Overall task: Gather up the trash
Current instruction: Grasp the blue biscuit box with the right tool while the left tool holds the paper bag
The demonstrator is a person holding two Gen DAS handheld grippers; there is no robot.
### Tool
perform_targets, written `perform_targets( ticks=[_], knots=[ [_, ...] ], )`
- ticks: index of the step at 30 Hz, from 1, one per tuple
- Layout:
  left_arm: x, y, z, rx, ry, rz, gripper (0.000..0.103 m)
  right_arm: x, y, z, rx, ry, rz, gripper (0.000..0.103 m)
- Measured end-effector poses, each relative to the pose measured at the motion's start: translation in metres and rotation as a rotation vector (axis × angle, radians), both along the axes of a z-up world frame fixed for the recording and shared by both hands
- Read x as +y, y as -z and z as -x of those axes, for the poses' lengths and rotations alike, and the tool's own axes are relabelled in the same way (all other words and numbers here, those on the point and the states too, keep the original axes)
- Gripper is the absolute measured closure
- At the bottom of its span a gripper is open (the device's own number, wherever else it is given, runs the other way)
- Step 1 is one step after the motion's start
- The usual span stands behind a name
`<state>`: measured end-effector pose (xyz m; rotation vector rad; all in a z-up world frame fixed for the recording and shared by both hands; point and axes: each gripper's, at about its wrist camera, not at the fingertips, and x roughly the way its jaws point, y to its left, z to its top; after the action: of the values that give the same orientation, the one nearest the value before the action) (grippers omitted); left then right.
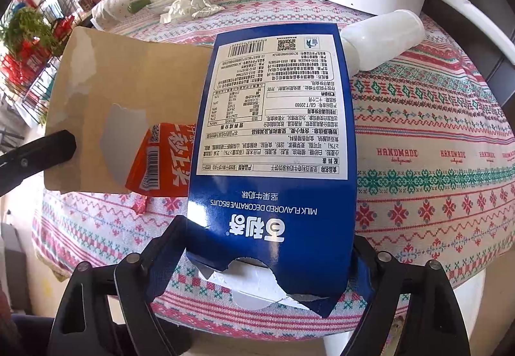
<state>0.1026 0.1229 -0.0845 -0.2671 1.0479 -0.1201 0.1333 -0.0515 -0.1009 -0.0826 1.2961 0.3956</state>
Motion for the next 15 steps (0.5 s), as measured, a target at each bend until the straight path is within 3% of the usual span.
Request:
perform_targets(
  ticks=[9,11,12,13,15],
  knots=[
    [0.010,-0.022,0.014,-0.073,-0.036,-0.002,0.101,-0.044,-0.044,0.016,-0.042,0.012,-0.095,0.019],
    [0.010,-0.028,0.016,-0.096,-0.041,-0.017,0.101,-0.056,-0.053,0.018,-0.051,0.026,-0.118,0.025],
    [0.009,-0.030,0.018,-0.105,-0.040,-0.024,0.101,-0.065,-0.058,0.019,-0.048,0.035,-0.139,0.057],
    [0.008,-0.032,0.019,-0.114,-0.037,-0.032,0.101,-0.070,-0.061,0.024,-0.036,0.039,-0.161,0.073],
    [0.006,-0.033,0.019,-0.123,-0.034,-0.041,0.102,-0.082,-0.064,0.024,-0.041,0.052,-0.146,0.076]
  ],
)
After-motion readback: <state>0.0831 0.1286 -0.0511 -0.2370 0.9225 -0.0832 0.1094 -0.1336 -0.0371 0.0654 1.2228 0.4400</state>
